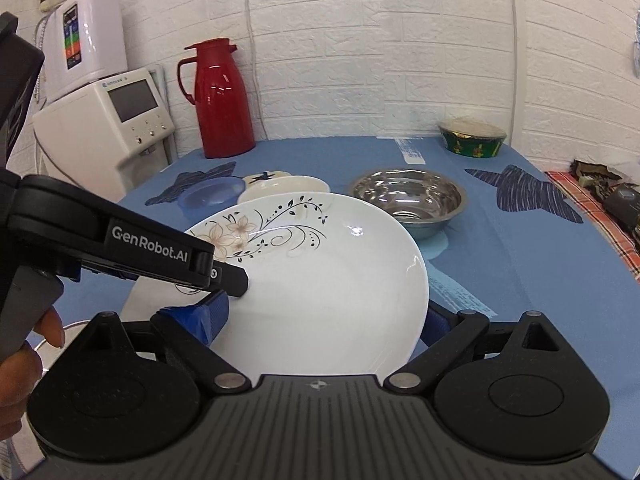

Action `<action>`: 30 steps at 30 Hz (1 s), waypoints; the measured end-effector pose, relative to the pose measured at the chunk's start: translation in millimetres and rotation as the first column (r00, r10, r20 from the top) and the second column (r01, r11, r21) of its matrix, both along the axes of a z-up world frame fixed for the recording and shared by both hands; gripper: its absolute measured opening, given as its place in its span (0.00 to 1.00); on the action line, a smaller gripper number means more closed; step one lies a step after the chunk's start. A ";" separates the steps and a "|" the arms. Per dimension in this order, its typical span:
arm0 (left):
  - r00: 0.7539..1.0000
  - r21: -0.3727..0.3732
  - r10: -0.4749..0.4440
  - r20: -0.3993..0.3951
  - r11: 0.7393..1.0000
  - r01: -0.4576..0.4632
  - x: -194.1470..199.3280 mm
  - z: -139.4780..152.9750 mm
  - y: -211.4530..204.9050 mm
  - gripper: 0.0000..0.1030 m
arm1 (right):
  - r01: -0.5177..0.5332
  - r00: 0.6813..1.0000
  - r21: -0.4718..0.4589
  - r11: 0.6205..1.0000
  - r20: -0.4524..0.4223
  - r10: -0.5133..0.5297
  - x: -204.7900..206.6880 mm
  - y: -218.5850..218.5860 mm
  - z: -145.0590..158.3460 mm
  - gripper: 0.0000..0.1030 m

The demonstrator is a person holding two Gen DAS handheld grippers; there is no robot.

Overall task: Organize plates and bowls
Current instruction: 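Carry the floral plate onto the plate stack and open the left tool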

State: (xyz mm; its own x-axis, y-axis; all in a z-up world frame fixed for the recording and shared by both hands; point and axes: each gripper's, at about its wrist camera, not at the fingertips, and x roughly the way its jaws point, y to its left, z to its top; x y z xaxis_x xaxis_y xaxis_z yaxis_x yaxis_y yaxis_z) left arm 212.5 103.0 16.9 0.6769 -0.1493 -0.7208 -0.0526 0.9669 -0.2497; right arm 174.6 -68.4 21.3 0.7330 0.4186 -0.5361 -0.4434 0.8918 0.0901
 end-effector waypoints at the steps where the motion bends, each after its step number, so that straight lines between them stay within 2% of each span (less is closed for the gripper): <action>1: 1.000 0.000 0.011 0.005 1.000 -0.011 -9.8 2.0 6.4 0.44 | -0.010 1.000 0.002 1.000 0.005 0.010 -5.1 4.5 1.2 0.82; 7: 0.994 0.021 0.104 0.017 0.994 -0.104 -62.9 5.6 47.8 0.44 | -0.118 0.993 0.034 0.992 -0.007 0.118 -35.1 40.8 2.0 0.82; 14: 0.976 0.047 0.215 0.021 0.975 -0.216 -114.7 -1.9 84.5 0.44 | -0.224 0.973 0.044 0.974 -0.038 0.226 -66.0 78.7 -6.4 0.82; 21: 0.972 0.019 0.231 -0.031 0.973 -0.230 -143.2 -26.2 96.7 0.44 | -0.244 0.964 0.045 0.969 -0.094 0.248 -84.1 87.4 -21.5 0.82; 26: 0.976 0.062 0.220 0.007 0.974 -0.220 -152.4 -29.3 88.6 0.44 | -0.250 0.963 0.038 0.968 -0.095 0.252 -92.2 86.2 -27.5 0.82; 28: 0.974 0.086 0.225 0.021 0.970 -0.226 -154.3 -31.6 87.5 0.45 | -0.258 0.959 0.064 0.964 -0.108 0.263 -91.1 86.3 -29.5 0.82; 30: 0.971 0.080 0.238 0.016 0.968 -0.238 -154.5 -35.3 90.9 0.46 | -0.265 0.953 0.089 0.960 -0.127 0.275 -90.1 84.9 -32.5 0.82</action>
